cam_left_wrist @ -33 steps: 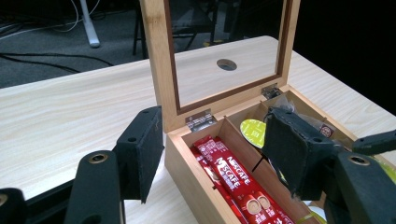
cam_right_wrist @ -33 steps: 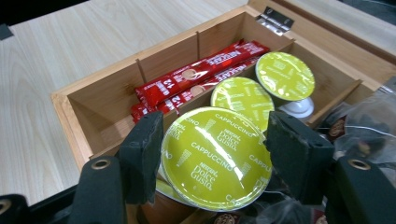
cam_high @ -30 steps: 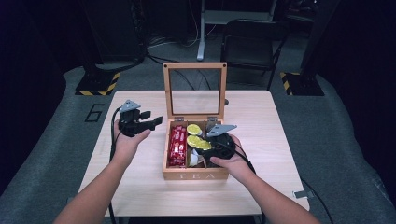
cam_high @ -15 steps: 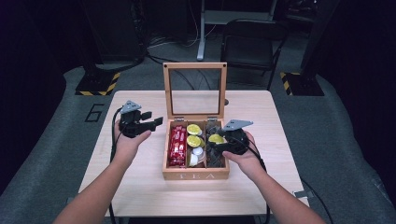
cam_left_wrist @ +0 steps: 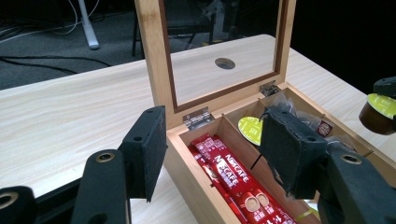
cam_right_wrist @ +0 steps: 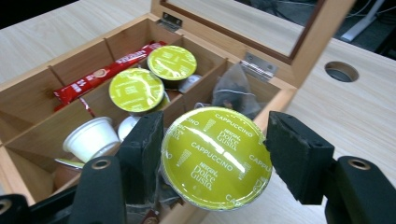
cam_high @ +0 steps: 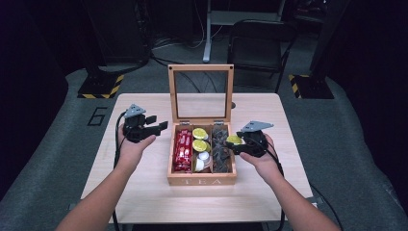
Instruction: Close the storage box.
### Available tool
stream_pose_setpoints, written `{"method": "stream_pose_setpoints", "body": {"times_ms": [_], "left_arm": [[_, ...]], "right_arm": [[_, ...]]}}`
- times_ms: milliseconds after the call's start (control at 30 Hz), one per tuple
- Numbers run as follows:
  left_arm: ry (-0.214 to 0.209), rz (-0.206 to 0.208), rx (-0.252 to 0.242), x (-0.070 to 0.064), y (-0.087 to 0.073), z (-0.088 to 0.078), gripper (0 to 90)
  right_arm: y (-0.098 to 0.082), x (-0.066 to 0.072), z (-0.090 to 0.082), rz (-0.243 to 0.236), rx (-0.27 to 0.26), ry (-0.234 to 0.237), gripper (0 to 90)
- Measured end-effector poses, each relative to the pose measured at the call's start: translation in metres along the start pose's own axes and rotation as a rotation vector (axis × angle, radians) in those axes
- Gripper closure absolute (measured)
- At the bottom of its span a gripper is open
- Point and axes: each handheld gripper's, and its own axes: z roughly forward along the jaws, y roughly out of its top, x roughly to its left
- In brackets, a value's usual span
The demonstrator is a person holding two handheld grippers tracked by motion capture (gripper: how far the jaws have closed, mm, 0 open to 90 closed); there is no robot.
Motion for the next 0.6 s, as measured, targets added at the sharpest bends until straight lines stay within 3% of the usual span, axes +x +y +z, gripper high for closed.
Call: {"method": "stream_pose_setpoints", "body": {"times_ms": [600], "left_arm": [[-0.001,-0.002,0.002,-0.001,-0.003,0.001,41.1]], "right_arm": [[-0.025,-0.021,-0.011,0.043,0.013,-0.084,37.2]]}}
